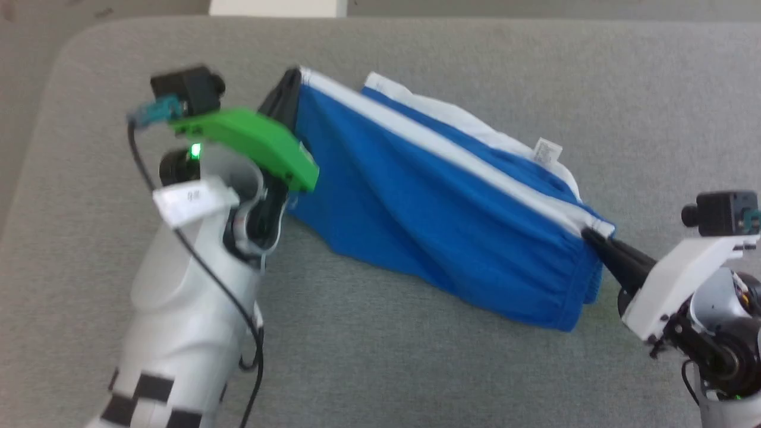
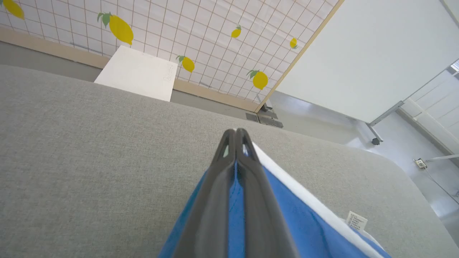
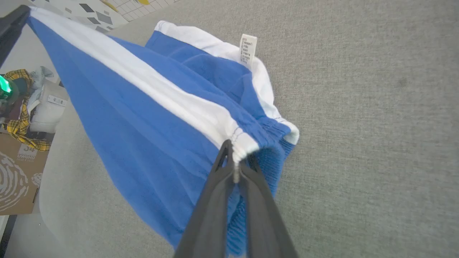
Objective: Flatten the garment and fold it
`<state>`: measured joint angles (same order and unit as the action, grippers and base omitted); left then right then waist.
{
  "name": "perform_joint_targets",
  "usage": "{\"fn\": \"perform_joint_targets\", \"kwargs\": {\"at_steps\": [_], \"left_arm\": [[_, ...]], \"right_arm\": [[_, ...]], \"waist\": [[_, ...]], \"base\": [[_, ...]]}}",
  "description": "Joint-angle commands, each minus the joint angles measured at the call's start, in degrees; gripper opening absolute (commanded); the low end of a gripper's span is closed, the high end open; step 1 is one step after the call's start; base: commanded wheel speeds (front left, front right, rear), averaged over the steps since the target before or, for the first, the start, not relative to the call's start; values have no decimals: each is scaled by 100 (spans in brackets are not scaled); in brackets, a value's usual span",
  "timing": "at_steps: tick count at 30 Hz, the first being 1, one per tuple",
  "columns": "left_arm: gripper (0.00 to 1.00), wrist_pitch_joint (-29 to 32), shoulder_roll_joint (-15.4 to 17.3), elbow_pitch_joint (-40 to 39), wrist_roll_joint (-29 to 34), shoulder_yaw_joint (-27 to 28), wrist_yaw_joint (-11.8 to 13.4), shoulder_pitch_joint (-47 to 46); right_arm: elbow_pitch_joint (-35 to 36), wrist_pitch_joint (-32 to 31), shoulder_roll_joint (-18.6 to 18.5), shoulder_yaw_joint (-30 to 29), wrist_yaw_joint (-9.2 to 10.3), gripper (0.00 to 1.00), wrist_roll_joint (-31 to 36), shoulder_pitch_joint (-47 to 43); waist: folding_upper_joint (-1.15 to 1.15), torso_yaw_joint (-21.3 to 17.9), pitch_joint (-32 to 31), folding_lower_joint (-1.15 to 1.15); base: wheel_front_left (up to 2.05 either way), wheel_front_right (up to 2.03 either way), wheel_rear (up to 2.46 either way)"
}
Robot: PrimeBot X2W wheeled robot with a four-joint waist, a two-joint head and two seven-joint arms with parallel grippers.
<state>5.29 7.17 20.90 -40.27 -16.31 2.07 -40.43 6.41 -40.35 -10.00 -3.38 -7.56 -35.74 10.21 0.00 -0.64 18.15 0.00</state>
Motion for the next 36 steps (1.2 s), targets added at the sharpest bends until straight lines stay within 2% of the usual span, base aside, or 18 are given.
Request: {"fn": "perform_joint_targets", "kwargs": {"at_steps": [1, 11, 23, 24, 25, 26, 36], "left_arm": [[0, -35, -24, 183, 84, -29, -44, -246], [0, -216, -132, 1707, 329, -246, -273, -1667], [0, -447, -227, 2863, 282, -311, -412, -2126], [0, -513, -228, 2902, 277, -297, -417, -2155], [36, -567, -232, 2962, 266, -288, -429, -2180], [99, -593, -236, 3012, 256, -287, -445, -2196], [100, -1120, -80, 3278, 473, -452, -532, -2250]], "right_arm": [[-35, 63, 40, -3, 8, 0, 13, 154], [-216, 488, 147, 189, 8, 0, -14, 676], [-362, 695, 112, 508, 8, 0, -205, 711], [-346, 713, 104, 510, 8, 29, -212, 696], [-331, 731, 99, 509, 8, 100, -225, 671], [-317, 743, 97, 504, 8, 100, -235, 643], [47, 837, 64, 200, 8, 100, -105, 156]], "waist": [[0, -310, 471, 0], [0, -715, 1225, 0], [0, -887, 1409, 0], [0, -878, 1399, 0], [0, -865, 1373, 0], [0, -850, 1342, 0], [0, -594, 647, 0]], "base": [[0, 0, 0], [0, 0, 0], [0, 0, 0], [0, 0, 0], [0, 0, 0], [0, 0, 0], [0, 0, 0]]}}
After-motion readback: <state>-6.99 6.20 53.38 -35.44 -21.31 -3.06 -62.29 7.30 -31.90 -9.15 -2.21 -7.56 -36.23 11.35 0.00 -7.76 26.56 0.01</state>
